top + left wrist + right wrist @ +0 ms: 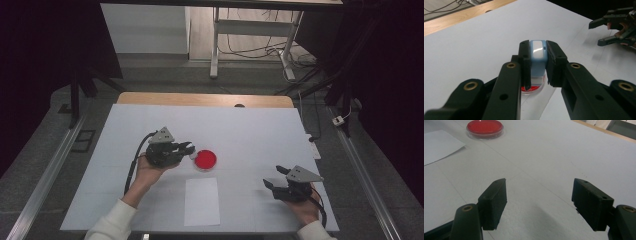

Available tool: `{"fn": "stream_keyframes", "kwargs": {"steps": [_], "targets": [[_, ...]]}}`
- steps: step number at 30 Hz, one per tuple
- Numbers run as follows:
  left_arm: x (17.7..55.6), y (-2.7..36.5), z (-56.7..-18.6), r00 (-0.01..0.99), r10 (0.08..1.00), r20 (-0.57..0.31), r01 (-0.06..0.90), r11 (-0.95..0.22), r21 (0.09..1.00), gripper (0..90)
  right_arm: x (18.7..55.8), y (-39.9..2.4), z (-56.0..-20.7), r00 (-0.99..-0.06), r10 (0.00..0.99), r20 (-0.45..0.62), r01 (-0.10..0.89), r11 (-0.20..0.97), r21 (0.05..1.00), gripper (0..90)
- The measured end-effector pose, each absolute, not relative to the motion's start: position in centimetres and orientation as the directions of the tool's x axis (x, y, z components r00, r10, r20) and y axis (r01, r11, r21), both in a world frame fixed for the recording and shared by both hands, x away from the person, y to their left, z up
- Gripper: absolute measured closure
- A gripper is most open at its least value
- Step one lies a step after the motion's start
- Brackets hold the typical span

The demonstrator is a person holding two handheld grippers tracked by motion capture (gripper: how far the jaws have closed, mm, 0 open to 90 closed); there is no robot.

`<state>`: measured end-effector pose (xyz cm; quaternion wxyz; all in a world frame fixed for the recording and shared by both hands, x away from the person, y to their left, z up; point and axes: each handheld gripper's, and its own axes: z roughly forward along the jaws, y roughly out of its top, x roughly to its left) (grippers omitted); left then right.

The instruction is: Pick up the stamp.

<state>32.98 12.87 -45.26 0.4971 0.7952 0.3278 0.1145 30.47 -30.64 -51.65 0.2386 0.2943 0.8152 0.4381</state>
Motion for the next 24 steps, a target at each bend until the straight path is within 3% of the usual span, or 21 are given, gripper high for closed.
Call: {"fn": "stream_keyframes", "kwargs": {"steps": [24], "targets": [[31.2,9.4,-45.0,0.819,0.556,-0.143,0.382,-0.341,0.859,75.0,30.1,-30.4,-51.5,-0.717,0.681,-0.149,0.256,0.456,0.853,27.7]]}}
